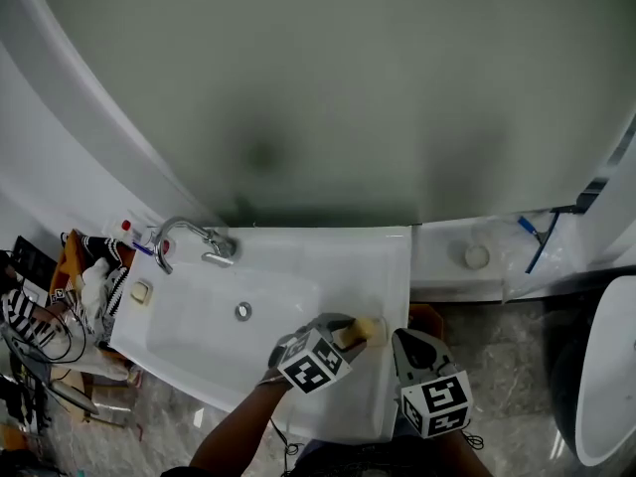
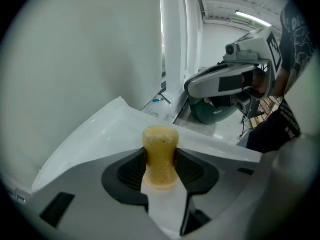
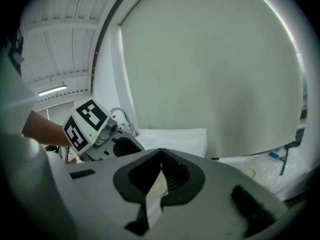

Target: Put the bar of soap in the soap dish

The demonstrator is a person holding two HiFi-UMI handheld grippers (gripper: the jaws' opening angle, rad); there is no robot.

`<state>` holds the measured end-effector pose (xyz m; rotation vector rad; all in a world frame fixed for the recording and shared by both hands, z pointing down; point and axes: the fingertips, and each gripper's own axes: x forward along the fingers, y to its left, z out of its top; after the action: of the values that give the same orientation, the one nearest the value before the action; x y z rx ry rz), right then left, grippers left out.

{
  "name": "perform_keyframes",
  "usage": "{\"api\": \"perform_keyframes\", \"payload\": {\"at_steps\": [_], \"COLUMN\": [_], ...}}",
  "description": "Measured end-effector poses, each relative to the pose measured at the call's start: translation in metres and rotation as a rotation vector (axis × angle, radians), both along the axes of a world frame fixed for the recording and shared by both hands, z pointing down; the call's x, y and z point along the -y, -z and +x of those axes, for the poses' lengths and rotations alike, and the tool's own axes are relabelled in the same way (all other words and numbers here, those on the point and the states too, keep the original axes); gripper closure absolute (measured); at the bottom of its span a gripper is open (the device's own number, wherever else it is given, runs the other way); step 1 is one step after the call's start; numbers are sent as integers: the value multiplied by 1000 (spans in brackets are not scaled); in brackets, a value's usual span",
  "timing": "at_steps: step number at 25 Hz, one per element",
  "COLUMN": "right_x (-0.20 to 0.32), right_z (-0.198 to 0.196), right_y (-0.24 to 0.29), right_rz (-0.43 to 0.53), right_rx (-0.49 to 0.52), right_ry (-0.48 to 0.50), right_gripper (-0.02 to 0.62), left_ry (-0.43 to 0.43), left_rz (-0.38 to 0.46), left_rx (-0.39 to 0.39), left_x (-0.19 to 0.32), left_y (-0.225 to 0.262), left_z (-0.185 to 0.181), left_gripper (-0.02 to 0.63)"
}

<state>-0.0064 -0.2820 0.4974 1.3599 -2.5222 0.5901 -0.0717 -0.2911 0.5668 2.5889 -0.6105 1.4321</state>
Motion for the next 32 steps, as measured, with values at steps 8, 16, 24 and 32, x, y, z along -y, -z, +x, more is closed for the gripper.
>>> {"api": "perform_keyframes", "payload": {"at_steps": [8, 16, 24, 32], "right_x": [0, 0, 1, 4], "right_z": [12, 17, 20, 25], "right_y": [-5, -7, -9, -12], "right_rz": [-13, -24, -35, -43], "right_rx": [-18, -10, 1, 10], "right_ry": [-56, -78, -91, -99], "right_gripper": [583, 583, 583, 583], "left_ry": [-126, -254, -313, -349], "left_rz": [-35, -76, -81, -117], "left_rx": [133, 257, 335, 394], "left_x": [3, -1, -1, -5], "left_y": [-21, -33, -39, -47], "left_z": [5, 6, 12, 11], "left_gripper": [423, 425, 423, 423]}}
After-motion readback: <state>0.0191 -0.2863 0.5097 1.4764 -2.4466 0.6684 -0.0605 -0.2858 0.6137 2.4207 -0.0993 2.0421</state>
